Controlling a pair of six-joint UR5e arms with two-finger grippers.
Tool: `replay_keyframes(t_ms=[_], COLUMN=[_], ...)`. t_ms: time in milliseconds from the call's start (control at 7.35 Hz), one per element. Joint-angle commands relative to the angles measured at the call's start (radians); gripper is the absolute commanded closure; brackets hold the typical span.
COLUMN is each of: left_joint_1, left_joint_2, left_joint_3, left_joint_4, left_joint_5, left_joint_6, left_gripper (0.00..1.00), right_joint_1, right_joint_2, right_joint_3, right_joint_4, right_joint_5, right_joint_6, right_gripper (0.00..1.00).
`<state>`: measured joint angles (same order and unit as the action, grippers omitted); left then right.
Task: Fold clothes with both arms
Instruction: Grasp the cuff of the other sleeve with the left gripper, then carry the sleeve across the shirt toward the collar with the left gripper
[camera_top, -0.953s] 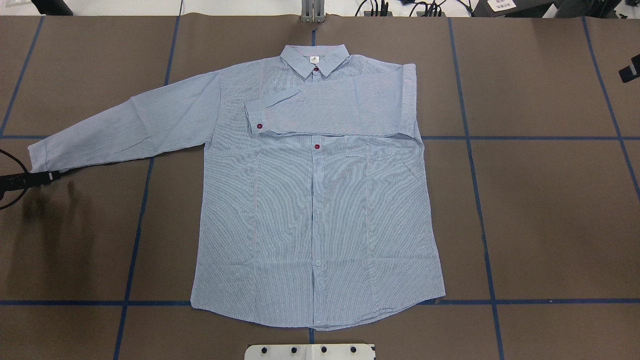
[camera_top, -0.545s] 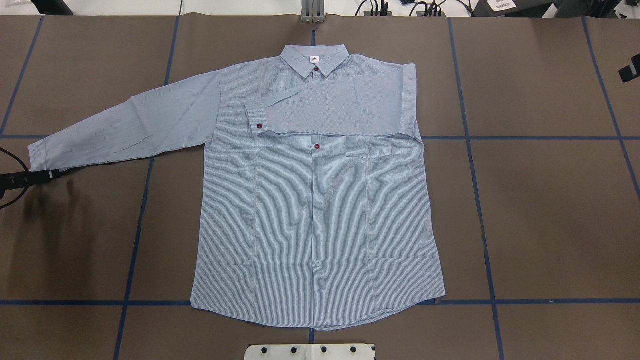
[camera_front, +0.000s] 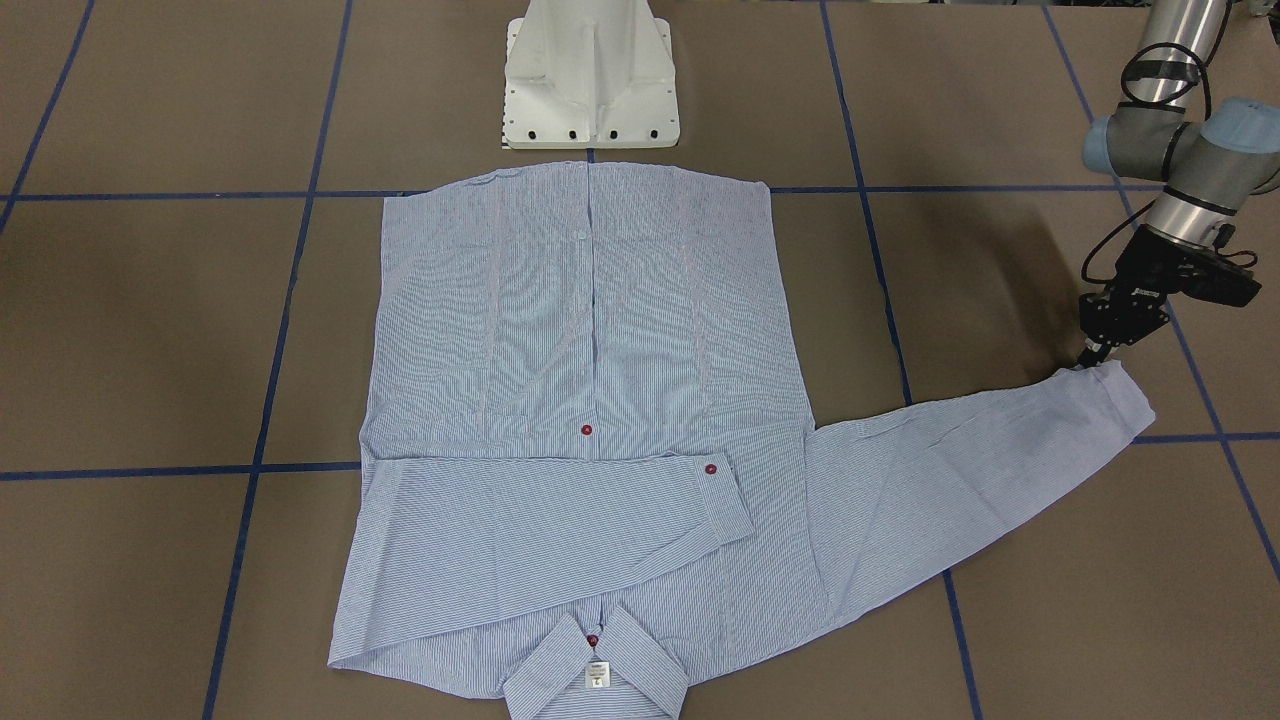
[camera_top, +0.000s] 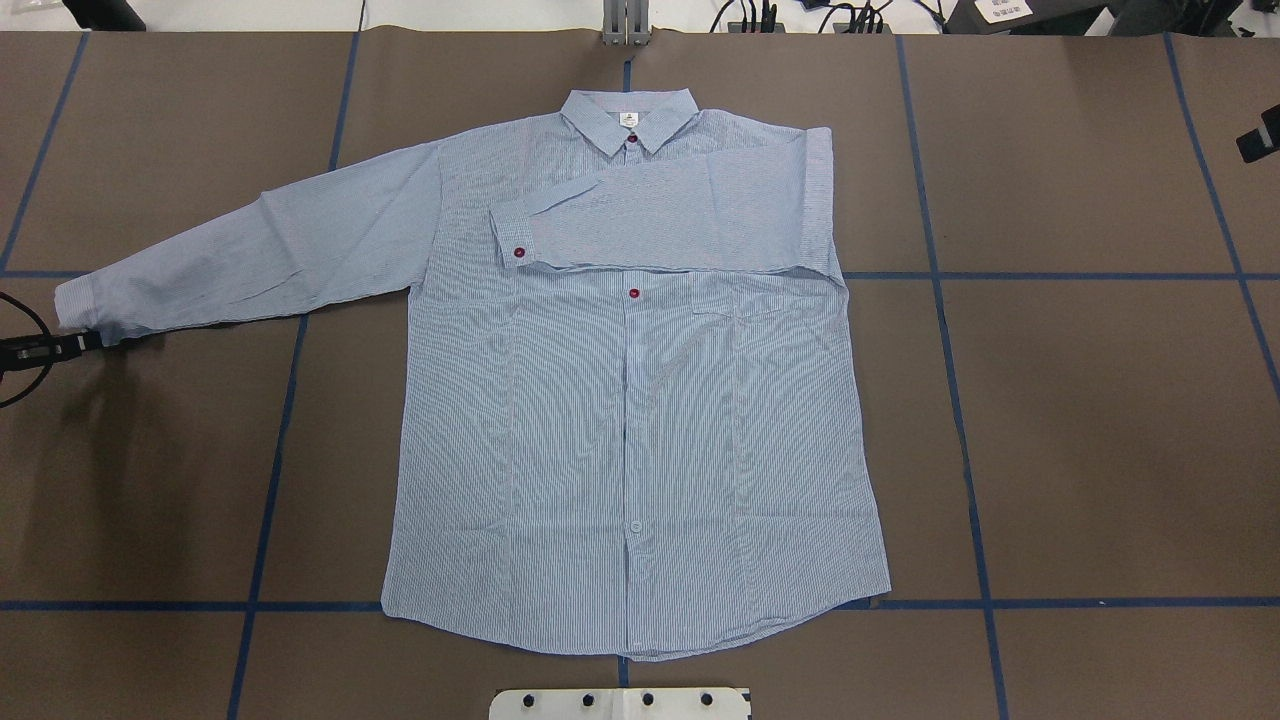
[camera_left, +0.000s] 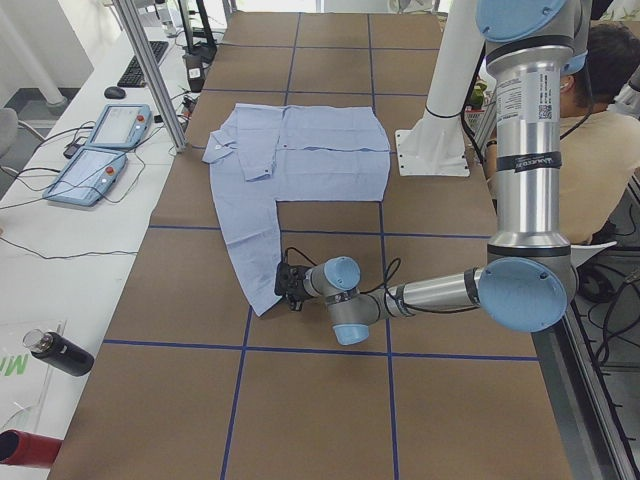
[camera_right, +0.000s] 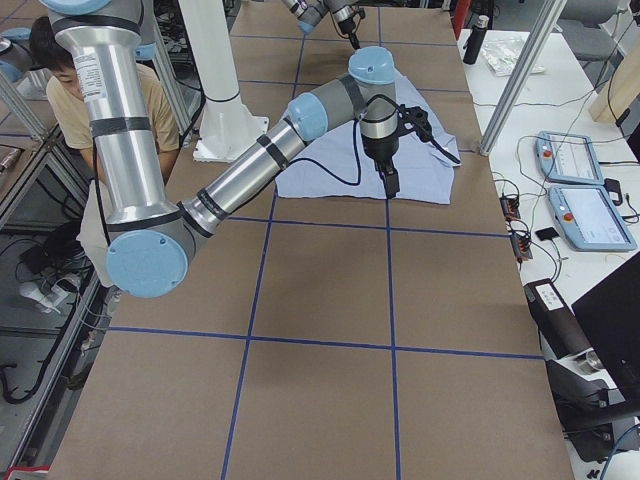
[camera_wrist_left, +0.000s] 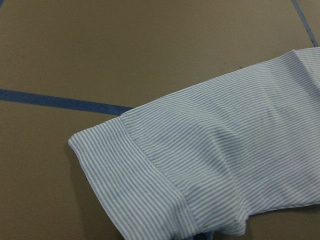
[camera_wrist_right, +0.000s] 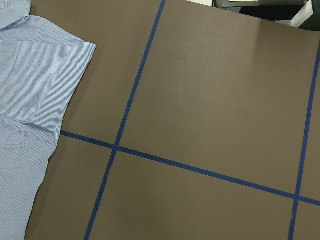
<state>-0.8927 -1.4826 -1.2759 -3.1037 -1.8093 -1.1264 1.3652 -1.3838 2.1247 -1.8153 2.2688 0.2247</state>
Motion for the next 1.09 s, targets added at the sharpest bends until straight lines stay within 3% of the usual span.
replay_keyframes(t_ms=[0, 272, 408, 545, 681, 817, 953], left_joint_1=[-0.047, -0.158, -0.158, -0.157, -0.135, -0.023, 0.101], left_joint_2=[-0.001, 0.002, -0.007, -0.072, -0.167, -0.277, -0.452], left_joint_3=[-0.022, -0.141, -0.237, -0.332, -0.359, -0.356, -0.34], left_joint_4=[0.007, 0.072, 0.202, 0.388, 0.506, 0.599, 0.775], left_joint_5=[-0.043, -0.168, -0.168, -0.159, -0.144, -0.042, 0.047], left_joint_6=[0.028, 0.03, 0.03, 0.031, 0.03, 0.028, 0.027], left_gripper=[1.0, 1.0, 1.0, 1.0, 1.0, 1.0, 1.0], right_joint_1=[0.0, 0.0, 0.0, 0.0, 0.0, -0.002, 0.0], right_joint_2=[-0.001, -0.001, -0.003, -0.003, -0.003, -0.003, -0.004], right_joint_3=[0.0, 0.001, 0.0, 0.0, -0.002, -0.002, -0.002], right_joint_4=[0.001, 0.001, 0.001, 0.001, 0.001, 0.001, 0.001], right_joint_5=[0.0, 0.0, 0.0, 0.0, 0.0, 0.0, 0.0], right_joint_6=[0.002, 0.004, 0.004, 0.004, 0.004, 0.005, 0.005], right_gripper=[0.0, 0.0, 0.0, 0.0, 0.0, 0.0, 0.0])
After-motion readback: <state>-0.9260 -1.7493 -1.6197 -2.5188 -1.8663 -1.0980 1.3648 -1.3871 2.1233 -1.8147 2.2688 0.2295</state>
